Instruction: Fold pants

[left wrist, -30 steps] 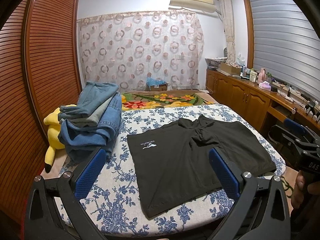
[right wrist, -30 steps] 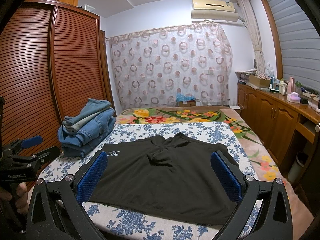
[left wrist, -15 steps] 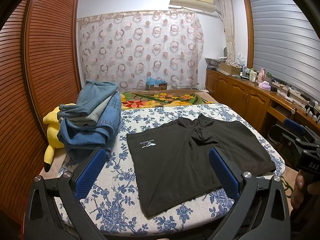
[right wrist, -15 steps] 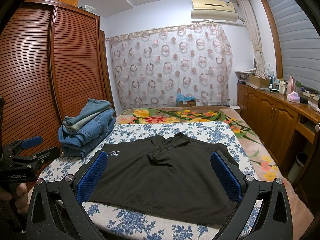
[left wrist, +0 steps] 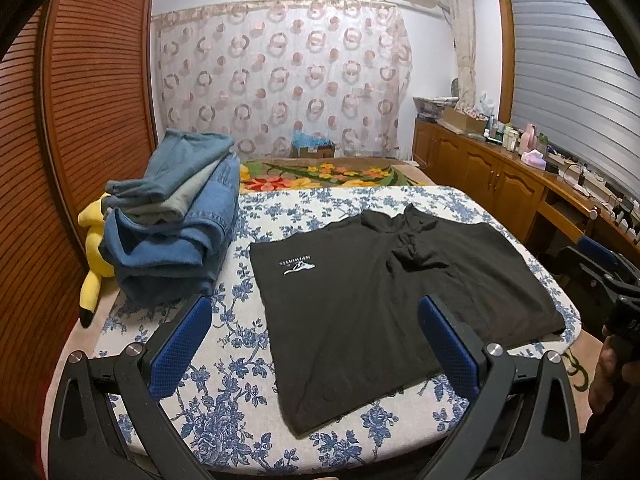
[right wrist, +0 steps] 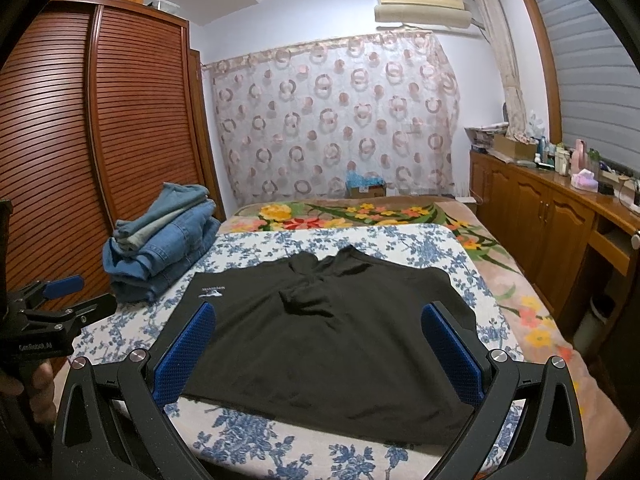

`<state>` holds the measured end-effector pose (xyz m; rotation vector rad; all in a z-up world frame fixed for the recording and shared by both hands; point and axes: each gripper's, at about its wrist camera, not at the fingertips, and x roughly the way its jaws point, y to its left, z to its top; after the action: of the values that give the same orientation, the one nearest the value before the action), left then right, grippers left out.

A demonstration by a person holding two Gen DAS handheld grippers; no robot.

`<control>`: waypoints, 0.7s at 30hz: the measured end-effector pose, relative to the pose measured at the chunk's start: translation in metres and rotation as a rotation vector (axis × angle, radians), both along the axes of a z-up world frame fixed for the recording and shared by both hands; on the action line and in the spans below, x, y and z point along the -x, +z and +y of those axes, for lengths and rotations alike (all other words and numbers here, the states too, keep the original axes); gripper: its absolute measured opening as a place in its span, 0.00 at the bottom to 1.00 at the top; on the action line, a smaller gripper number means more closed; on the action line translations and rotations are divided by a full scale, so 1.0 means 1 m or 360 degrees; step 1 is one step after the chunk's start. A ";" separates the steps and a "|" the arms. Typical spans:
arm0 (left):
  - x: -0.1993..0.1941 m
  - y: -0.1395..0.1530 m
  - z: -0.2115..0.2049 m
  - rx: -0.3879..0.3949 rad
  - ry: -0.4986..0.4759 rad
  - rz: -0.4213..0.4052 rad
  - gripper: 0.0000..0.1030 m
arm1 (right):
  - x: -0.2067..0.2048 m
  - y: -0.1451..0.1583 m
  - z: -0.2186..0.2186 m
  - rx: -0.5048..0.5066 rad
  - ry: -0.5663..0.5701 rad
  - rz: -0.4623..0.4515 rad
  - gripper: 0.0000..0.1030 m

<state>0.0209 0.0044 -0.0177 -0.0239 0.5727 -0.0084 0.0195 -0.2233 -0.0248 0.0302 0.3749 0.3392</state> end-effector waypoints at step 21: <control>-0.040 -0.012 -0.022 -0.0113 -0.0098 0.0027 1.00 | -0.024 -0.002 0.001 0.0069 0.0009 0.0036 1.00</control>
<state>0.0609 -0.0175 -0.0294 0.0624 0.5905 -0.0476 0.0433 -0.2222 -0.0271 -0.0096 0.4044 0.3366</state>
